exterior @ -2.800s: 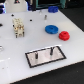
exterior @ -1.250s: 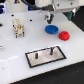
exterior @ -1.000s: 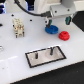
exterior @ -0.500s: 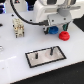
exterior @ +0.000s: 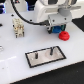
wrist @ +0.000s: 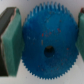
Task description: Insert the blue gear onto the right peg, followed by the red gear
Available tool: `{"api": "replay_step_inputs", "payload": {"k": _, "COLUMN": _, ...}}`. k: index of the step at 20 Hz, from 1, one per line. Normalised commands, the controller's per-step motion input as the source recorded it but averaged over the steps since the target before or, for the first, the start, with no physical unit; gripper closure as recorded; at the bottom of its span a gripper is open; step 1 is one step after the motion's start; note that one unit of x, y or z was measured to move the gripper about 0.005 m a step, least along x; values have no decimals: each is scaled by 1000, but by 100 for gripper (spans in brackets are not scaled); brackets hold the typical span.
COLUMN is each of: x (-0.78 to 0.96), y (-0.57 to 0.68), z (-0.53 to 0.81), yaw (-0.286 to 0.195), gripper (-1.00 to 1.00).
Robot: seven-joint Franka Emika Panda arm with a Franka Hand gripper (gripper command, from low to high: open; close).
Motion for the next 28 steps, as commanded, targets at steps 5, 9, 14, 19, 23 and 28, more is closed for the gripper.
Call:
{"api": "replay_step_inputs", "payload": {"k": 5, "x": 44, "y": 2, "z": 102, "yaw": 0, "gripper": 100}}
{"api": "replay_step_inputs", "payload": {"k": 9, "x": 224, "y": 0, "z": 410, "yaw": 0, "gripper": 100}}
{"api": "replay_step_inputs", "payload": {"k": 14, "x": 407, "y": -33, "z": 497, "yaw": 0, "gripper": 100}}
{"api": "replay_step_inputs", "payload": {"k": 19, "x": 542, "y": -82, "z": 510, "yaw": 0, "gripper": 100}}
{"api": "replay_step_inputs", "payload": {"k": 23, "x": 666, "y": -129, "z": 482, "yaw": 0, "gripper": 100}}
{"api": "replay_step_inputs", "payload": {"k": 28, "x": 678, "y": -254, "z": 365, "yaw": 0, "gripper": 100}}
